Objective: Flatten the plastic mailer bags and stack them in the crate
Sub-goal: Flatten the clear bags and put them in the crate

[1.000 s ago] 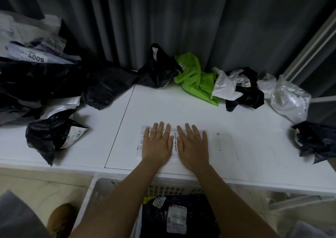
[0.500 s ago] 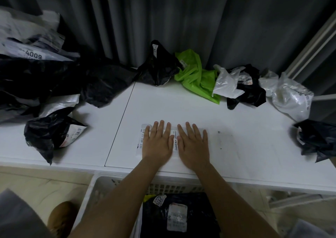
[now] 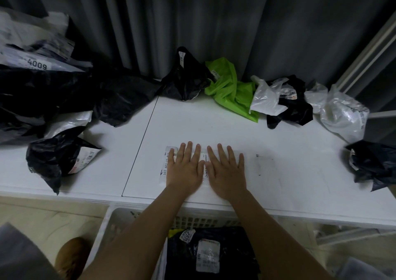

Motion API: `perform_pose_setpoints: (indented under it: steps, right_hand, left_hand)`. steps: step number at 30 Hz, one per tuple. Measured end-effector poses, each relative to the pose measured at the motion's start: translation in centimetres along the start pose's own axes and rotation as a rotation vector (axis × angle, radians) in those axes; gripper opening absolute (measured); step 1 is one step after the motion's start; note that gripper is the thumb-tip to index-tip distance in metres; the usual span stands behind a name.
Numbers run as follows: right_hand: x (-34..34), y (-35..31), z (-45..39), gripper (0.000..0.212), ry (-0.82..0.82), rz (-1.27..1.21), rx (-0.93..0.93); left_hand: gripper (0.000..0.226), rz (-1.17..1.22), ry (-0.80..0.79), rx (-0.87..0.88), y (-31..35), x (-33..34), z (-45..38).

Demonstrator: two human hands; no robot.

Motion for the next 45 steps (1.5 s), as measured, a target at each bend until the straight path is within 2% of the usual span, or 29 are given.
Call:
perform_pose_setpoints:
  steps: [5,9,10,14,16,19,22,24,28,30,32,34,36,39,45]
  right_hand:
    - [0.2,-0.1,0.0,0.093,-0.019,0.038,0.003]
    - [0.2,0.1,-0.2,0.058,-0.101,0.039,0.005]
    - [0.4,0.1,-0.2,0.056,-0.120,0.035,-0.006]
    - [0.1,1.6,0.6,0.087,-0.104,0.031,-0.036]
    - [0.3,2.9,1.3,0.079,-0.114,0.008,-0.010]
    - [0.2,4.4,2.5,0.086,-0.098,0.027,0.047]
    - [0.4,4.8,2.8,0.075,-0.095,0.003,0.101]
    - [0.1,4.6,2.9,0.076,-0.103,0.053,0.106]
    - [-1.4,4.8,2.1,0.065,-0.156,0.137,0.049]
    - [-3.5,5.2,1.4,0.053,-0.112,0.065,-0.012]
    - [-6.1,6.3,0.8,0.036,-0.001,-0.140,-0.032]
    - [-8.9,7.8,0.2,0.029,0.145,-0.285,-0.007]
    - [-11.6,9.2,-0.8,0.033,0.283,-0.251,0.012]
    - [-14.1,10.3,-2.7,0.055,0.398,-0.075,0.016]
    - [-14.5,12.2,-7.3,0.107,0.427,0.205,0.107]
  left_hand:
    - [0.054,-0.035,-0.066,0.026,0.1,0.3,-0.1]
    - [0.054,-0.064,-0.077,0.017,0.2,0.1,0.1]
    - [0.054,-0.068,-0.083,0.011,0.1,0.2,0.1]
    - [0.054,-0.064,-0.110,0.003,0.1,0.0,0.3]
    - [0.059,-0.061,-0.138,-0.008,0.0,0.0,0.2]
    - [0.067,-0.082,-0.173,-0.028,0.0,0.2,0.2]
    - [0.067,-0.095,-0.192,-0.044,0.0,0.2,0.3]
    - [0.067,-0.095,-0.223,-0.061,0.1,0.2,0.3]
    - [0.067,-0.095,-0.334,-0.109,0.3,0.1,0.2]
    - [0.066,-0.093,-0.373,-0.126,0.7,-0.3,-0.1]
    - [0.065,-0.117,-0.364,-0.124,1.5,-1.3,-0.6]
    - [0.062,-0.138,-0.329,-0.090,2.8,-2.6,-1.4]
    - [0.055,-0.127,-0.241,-0.021,4.5,-4.3,-2.7]
    - [0.040,-0.108,-0.057,0.080,6.6,-7.3,-4.4]
    - [0.033,-0.021,0.096,0.137,8.9,-11.1,-7.8]
Point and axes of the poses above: each hand's wrist, its own z-axis away from the middle knuckle, its own x-axis out of the palm, y = z × x, the point moved 9 cm from there along -z, towards the middle knuckle, and after that the axes turned 7 degrees about -y, right-handed, at the moved point
